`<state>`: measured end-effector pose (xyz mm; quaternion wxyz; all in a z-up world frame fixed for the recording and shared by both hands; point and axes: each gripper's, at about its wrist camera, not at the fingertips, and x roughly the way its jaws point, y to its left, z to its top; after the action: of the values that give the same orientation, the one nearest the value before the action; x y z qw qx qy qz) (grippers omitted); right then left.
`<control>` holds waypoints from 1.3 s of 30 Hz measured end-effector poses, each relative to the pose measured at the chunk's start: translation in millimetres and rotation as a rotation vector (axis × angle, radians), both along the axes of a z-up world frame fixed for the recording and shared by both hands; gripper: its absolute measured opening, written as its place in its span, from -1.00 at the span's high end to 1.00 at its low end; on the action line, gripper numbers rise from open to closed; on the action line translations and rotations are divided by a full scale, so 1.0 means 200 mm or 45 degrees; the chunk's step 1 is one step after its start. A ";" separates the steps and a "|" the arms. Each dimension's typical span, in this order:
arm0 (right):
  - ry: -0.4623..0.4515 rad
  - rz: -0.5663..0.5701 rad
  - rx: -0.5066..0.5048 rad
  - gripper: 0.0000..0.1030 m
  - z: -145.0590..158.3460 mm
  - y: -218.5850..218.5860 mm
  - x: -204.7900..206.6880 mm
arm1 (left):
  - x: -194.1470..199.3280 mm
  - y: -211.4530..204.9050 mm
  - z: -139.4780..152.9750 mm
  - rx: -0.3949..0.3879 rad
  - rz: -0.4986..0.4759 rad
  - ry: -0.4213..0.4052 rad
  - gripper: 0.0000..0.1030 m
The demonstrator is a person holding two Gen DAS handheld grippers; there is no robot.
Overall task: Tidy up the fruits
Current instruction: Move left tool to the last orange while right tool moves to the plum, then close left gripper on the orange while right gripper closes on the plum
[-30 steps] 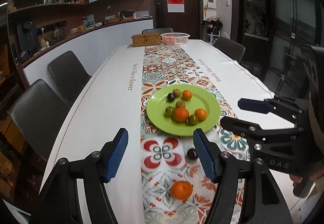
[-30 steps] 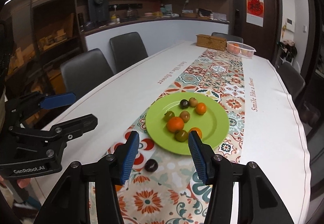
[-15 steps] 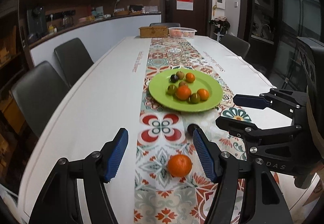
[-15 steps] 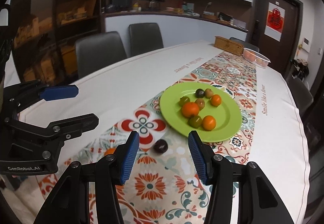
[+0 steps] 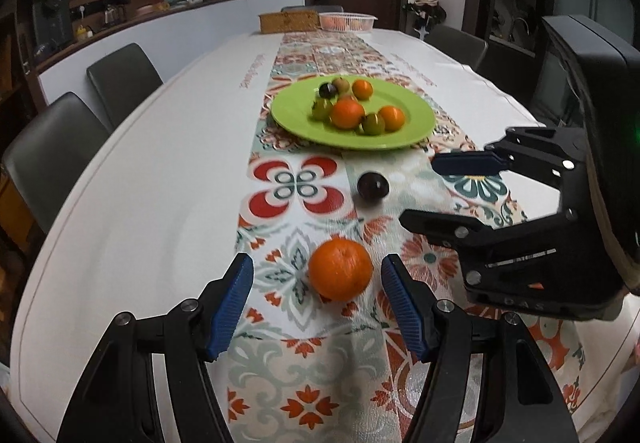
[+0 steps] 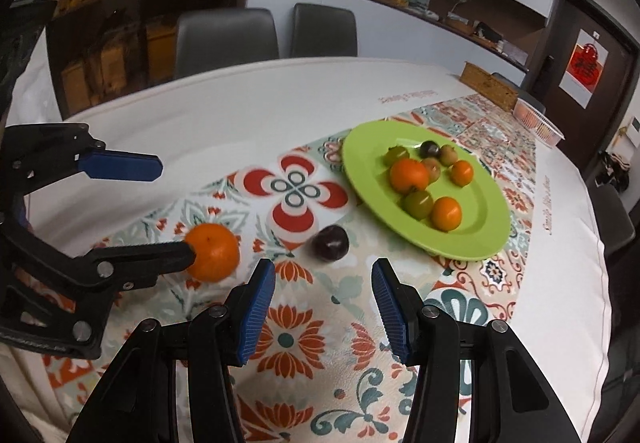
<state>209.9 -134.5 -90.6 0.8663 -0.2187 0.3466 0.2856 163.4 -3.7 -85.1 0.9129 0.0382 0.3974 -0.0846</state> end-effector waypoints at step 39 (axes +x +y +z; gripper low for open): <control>0.083 -0.008 0.042 0.42 -0.16 0.08 0.23 | 0.22 0.03 -0.05 -0.101 -0.007 0.073 0.22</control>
<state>255.3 -118.1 -121.8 0.8590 -0.1939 0.3705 0.2954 208.3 2.2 -94.4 0.9017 0.0007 0.4196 -0.1040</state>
